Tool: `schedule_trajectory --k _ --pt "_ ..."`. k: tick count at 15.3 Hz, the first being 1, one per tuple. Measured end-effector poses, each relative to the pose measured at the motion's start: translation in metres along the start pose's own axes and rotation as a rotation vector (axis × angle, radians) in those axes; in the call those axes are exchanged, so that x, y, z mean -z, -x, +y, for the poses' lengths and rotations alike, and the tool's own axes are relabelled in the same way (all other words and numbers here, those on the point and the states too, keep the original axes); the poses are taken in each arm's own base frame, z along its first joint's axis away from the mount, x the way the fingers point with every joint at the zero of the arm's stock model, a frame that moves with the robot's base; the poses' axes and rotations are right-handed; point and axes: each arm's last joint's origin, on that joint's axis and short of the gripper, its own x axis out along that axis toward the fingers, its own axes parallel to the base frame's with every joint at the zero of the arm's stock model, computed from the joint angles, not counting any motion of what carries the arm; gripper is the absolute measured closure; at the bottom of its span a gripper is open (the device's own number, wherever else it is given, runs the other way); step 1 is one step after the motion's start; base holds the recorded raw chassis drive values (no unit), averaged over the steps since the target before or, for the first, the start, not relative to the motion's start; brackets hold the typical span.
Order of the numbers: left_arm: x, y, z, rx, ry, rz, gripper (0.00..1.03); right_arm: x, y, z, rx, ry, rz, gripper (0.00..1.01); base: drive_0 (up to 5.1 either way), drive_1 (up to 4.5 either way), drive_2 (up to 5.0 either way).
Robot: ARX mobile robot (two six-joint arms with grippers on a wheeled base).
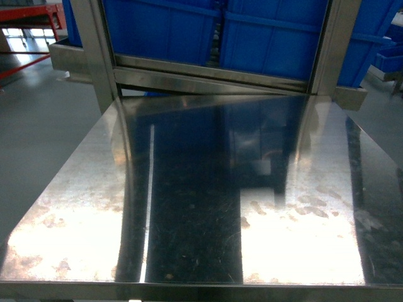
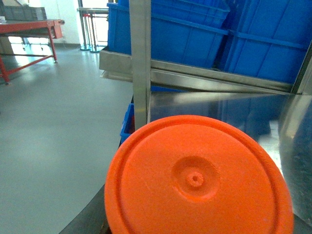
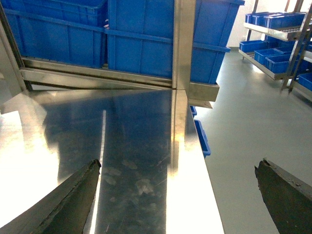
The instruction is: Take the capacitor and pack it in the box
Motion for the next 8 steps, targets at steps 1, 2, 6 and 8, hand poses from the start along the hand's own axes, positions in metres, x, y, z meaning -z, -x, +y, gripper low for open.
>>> schedule_trajectory --k 1,2,6,8 --pt "0.0 0.0 0.0 0.0 0.0 0.0 0.59 0.0 0.0 0.0 0.0 0.0 0.0 0.03 0.0 0.0 0.0" --pt "0.0 0.0 0.0 0.0 0.0 0.0 0.59 0.0 0.0 0.0 0.0 0.0 0.0 0.03 0.0 0.0 0.0" --pt "-0.0003 0.0 0.0 0.0 0.0 -0.003 0.59 -0.0002 0.0 0.0 0.0 0.0 -0.002 0.03 0.0 0.0 0.0" --pt "-0.0002 0.0 0.0 0.0 -0.001 -0.002 0.59 -0.0001 0.0 0.0 0.0 0.0 -0.001 0.03 0.0 0.0 0.0"
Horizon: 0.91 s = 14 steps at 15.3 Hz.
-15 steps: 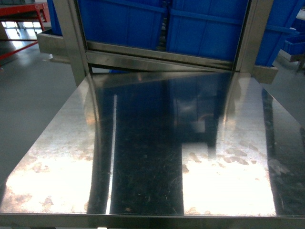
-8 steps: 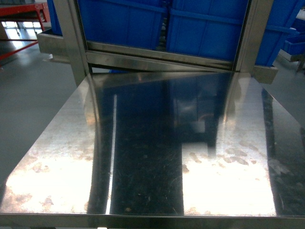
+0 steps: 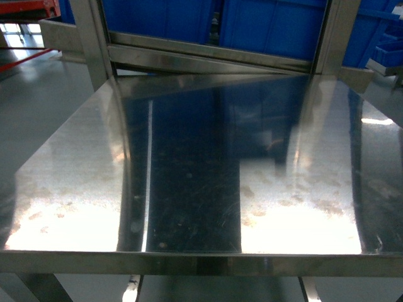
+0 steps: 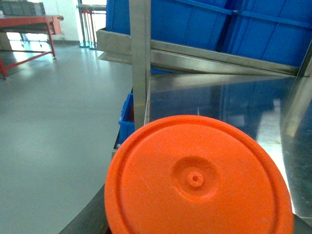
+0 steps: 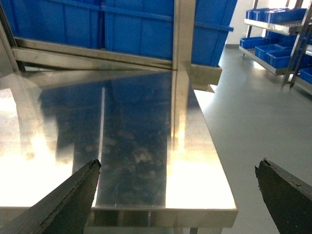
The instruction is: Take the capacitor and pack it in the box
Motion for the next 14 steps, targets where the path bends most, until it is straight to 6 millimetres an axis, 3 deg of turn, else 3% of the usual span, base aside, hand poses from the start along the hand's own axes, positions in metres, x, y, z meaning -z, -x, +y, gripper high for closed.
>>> schedule_trajectory --k 14 --pt "0.0002 0.0 0.0 0.0 -0.002 0.002 0.59 0.0 0.0 0.0 0.0 0.0 0.0 0.03 0.0 0.0 0.0"
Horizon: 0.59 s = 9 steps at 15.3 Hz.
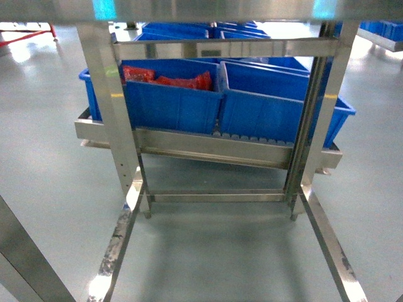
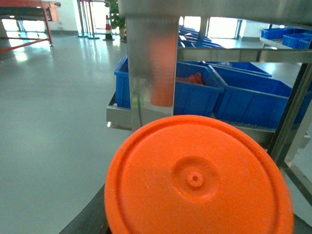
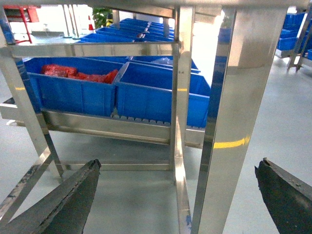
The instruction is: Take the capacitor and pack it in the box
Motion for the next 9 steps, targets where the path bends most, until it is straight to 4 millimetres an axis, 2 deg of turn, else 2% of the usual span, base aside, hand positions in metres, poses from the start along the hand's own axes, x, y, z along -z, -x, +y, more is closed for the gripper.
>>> schedule_trajectory --k 9 --pt "0.0001 0.0 0.0 0.0 -0.003 0.001 0.59 0.0001 0.0 0.0 0.0 0.0 0.001 0.03 0.0 0.0 0.0"
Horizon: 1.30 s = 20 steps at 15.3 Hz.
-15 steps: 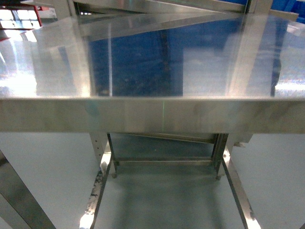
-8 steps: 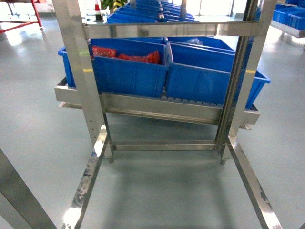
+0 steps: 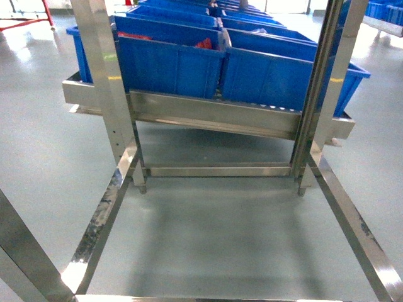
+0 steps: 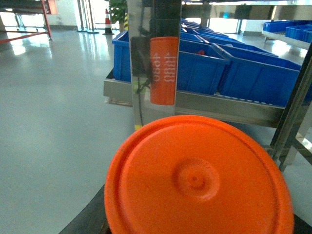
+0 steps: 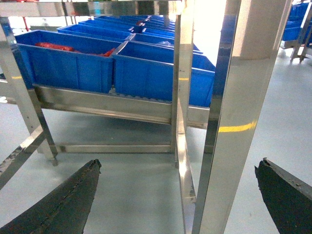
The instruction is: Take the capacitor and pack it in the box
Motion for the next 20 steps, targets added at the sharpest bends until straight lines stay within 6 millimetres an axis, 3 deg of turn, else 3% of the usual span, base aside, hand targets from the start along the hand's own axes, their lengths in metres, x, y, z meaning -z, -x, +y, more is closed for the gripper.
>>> schedule_trajectory --k 12,20 --pt "-0.0001 0.0 0.0 0.0 0.0 -0.001 0.59 -0.0003 0.0 0.0 0.0 0.0 -0.003 0.03 0.0 0.0 0.0" --pt "-0.0004 0.0 0.0001 -0.001 0.0 -0.004 0.59 0.0 0.0 0.0 0.0 0.0 0.0 0.03 -4.9 2.47 2.5"
